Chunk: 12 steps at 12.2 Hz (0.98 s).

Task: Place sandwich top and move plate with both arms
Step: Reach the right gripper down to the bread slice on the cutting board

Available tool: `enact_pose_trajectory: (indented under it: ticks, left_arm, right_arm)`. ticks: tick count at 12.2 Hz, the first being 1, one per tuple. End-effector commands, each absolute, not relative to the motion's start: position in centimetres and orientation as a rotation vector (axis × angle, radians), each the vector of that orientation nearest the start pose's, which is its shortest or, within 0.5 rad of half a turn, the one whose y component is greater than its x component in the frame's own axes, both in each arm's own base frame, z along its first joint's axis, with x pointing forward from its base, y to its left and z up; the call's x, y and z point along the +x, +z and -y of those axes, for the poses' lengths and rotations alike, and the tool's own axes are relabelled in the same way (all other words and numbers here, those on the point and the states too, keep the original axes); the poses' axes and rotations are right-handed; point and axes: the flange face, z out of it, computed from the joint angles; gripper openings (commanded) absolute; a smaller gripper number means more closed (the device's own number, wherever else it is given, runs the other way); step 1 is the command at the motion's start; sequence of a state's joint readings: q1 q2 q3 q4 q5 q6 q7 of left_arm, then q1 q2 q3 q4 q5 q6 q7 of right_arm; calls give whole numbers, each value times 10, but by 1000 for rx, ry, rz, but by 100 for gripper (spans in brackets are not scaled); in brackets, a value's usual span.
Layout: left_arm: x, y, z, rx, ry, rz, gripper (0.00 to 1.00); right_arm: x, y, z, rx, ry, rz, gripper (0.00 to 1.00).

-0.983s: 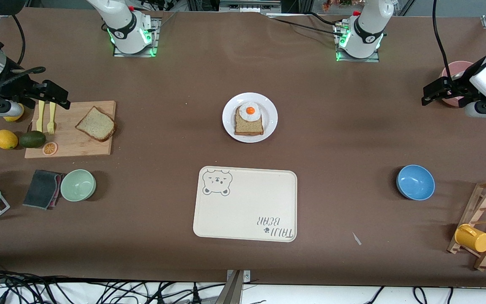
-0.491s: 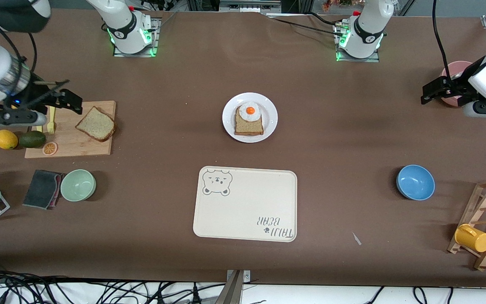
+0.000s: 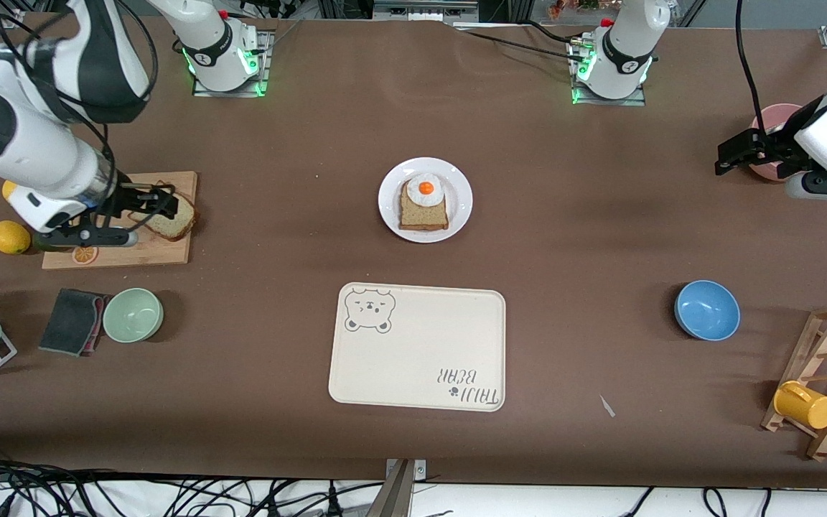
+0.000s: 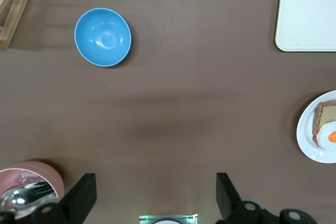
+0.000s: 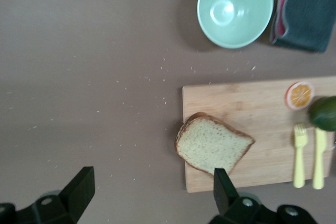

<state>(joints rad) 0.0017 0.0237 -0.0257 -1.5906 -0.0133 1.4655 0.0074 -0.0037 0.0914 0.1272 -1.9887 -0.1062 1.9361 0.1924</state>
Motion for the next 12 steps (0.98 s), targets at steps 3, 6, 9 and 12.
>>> enact_pose_trajectory:
  ticks: [3, 6, 9, 12]
  left_arm:
    - [549, 596, 11, -3166, 261, -27, 100]
    - [548, 594, 8, -3165, 275, -20, 100]
    - [547, 594, 6, -3164, 290, -15, 100]
    - [547, 593, 7, -3164, 292, -18, 100]
  right_arm:
    - [522, 320, -55, -3324, 271, -138, 92]
    - [514, 276, -51, -3389, 364, -243, 87]
    - [516, 246, -48, -3449, 358, -246, 86]
    - [515, 231, -45, -3446, 383, -312, 81]
